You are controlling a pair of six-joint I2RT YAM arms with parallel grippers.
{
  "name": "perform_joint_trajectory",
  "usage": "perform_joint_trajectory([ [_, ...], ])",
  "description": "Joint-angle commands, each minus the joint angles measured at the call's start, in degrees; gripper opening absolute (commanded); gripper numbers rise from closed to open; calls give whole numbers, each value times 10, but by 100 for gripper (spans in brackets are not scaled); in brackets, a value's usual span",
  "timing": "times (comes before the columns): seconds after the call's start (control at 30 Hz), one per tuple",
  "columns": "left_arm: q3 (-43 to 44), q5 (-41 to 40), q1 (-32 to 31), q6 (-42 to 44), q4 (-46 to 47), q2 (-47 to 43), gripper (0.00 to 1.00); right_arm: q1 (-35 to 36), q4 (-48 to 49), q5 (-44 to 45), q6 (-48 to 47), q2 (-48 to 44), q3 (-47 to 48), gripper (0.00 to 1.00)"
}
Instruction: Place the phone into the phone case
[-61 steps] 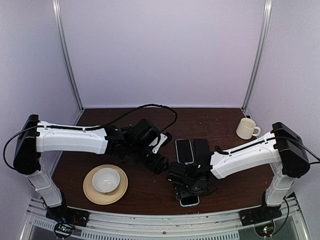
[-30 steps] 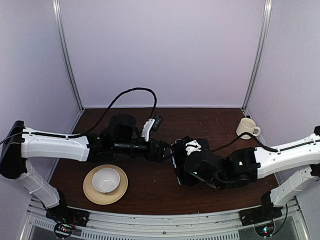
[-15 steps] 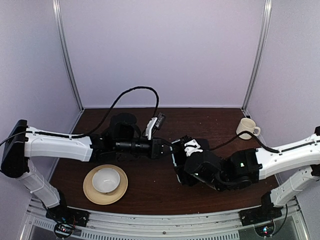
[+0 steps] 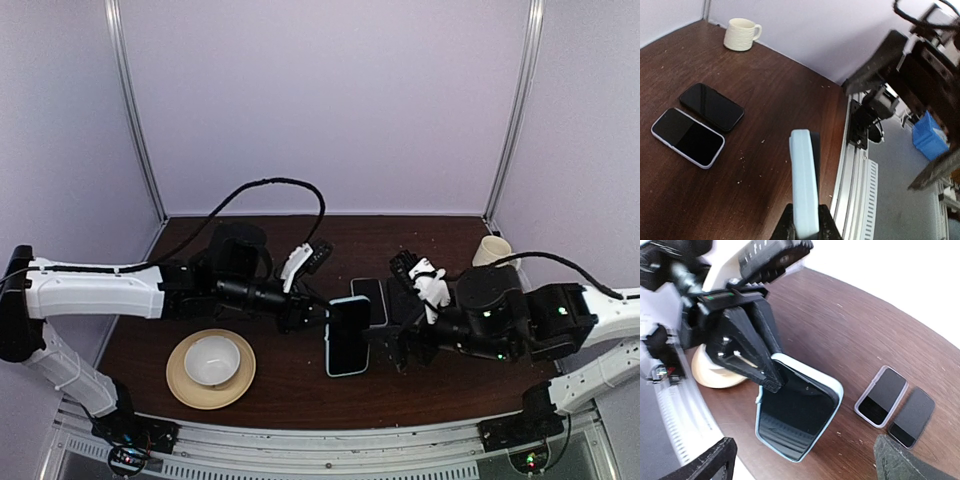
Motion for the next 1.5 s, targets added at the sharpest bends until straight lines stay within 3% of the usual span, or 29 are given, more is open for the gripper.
perform_joint_trajectory([
  [0.0,23,106,-8,136,21,-82,0,-16,40,-143,-95,-97,-34,99],
  [0.13,30,138,-22,179,6,-109,0,-40,119,-251,-116,-144,-61,99],
  [0.4,46,139,-44,190,-7,-114,0,-45,94,-301,-145,-73,11,77],
  [0.57,52,142,-49,196,-14,-112,0,-49,78,-317,-152,-45,35,45],
  [0.67,48,144,-50,198,-15,-115,0,-56,81,-325,-148,-45,32,8],
  [0.7,48,145,-51,199,-16,-115,0,-58,81,-326,-145,-44,32,0],
  [0.9,47,146,-51,196,-13,-119,3,-65,90,-338,-142,-45,37,0],
  [0.97,42,141,-51,195,-14,-121,39,-70,96,-345,-144,-49,44,0],
  [1.0,37,133,-51,193,-13,-123,48,-72,98,-350,-147,-52,49,0],
  [1.07,22,115,-51,187,-7,-128,56,-76,102,-357,-153,-57,60,0],
  [1.37,-4,96,-58,148,48,-118,60,-81,121,-393,-170,-48,97,0],
  [1.43,-1,95,-61,146,52,-112,50,-83,122,-402,-170,-46,102,0],
  [1.47,-1,95,-62,146,55,-111,35,-84,120,-404,-170,-43,105,0],
])
